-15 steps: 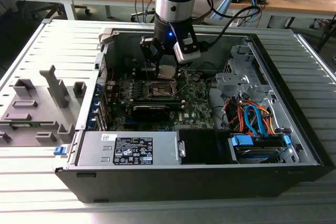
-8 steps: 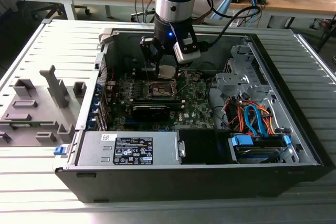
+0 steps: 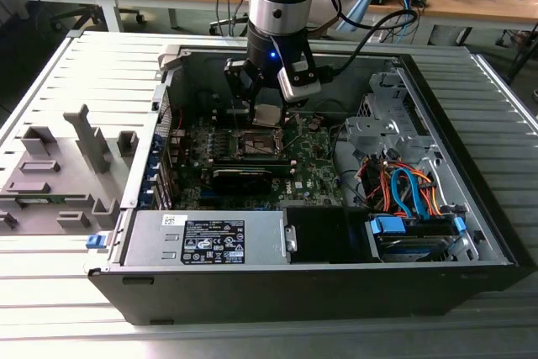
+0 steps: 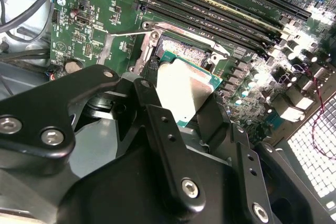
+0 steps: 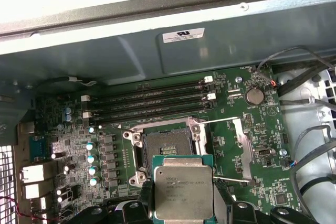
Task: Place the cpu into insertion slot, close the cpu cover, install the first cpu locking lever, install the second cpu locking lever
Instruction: 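Place the cpu into insertion slot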
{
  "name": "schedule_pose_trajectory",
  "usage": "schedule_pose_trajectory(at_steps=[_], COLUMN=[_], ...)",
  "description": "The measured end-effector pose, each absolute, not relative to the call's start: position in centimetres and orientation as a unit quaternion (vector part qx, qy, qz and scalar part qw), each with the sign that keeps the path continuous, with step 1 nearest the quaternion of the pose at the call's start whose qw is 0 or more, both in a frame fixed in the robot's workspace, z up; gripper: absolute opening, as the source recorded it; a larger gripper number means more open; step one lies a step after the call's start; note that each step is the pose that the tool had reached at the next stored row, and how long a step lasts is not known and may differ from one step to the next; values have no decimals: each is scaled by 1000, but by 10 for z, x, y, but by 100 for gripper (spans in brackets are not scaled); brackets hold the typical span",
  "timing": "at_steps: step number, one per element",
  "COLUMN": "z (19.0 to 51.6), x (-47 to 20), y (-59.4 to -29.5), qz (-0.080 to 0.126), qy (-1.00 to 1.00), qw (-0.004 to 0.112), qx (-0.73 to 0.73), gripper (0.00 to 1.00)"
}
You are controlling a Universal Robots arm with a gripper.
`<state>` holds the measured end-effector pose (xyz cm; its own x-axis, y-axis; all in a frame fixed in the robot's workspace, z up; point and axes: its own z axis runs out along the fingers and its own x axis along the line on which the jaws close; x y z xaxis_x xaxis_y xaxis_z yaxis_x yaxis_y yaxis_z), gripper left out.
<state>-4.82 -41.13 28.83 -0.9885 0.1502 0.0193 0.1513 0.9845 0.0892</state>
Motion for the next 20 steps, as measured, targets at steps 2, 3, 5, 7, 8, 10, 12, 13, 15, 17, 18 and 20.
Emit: schedule_pose_trajectory(at_steps=[2,3,5,7,8,10,12,13,15,17,18,20], z=[288,288,288,288,288,288,288,288,288,288,288,288], x=[-48,-48,-48,-48,-48,-48,-48,-48,-48,-48,-48,-48], y=[-411,-411,-411,-411,-411,-411,-411,-411,-411,-411,-411,-411], qz=[-45,-45,-45,-45,-45,-45,-45,-45,-45,-45,-45,-45], qy=[-996,-996,-996,-996,-996,-996,-996,-996,-996,-996,-996,-996], qw=[6,6,6,6,6,6,6,6,6,6,6,6], qx=[-76,-76,-77,-77,-78,-78,-79,-79,-80,-80,-81,-81], gripper=[54,54,54,54,54,54,54,54,54,54,54,54])
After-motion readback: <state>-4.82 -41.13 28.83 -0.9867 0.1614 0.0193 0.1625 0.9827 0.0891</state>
